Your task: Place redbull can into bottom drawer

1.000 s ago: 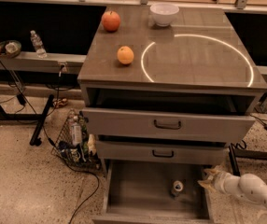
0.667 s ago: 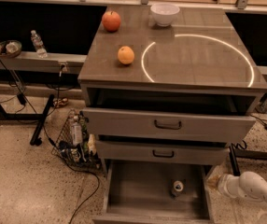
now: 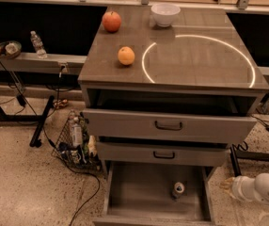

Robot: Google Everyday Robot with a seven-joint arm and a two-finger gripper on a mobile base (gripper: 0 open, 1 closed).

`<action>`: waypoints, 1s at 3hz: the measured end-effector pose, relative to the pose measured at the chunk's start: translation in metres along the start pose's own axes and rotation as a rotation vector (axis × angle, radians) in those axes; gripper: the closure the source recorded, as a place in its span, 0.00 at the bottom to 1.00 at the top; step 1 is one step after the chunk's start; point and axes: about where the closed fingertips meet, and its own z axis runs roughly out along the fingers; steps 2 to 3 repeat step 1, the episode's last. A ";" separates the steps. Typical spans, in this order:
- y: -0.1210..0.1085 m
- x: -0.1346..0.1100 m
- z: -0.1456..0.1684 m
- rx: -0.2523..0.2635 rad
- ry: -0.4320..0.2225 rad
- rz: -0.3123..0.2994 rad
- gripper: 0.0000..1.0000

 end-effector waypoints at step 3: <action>-0.008 -0.006 -0.015 0.020 -0.009 0.000 1.00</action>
Offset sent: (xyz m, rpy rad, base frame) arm 0.0000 0.0000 0.0000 0.0000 0.0000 0.0000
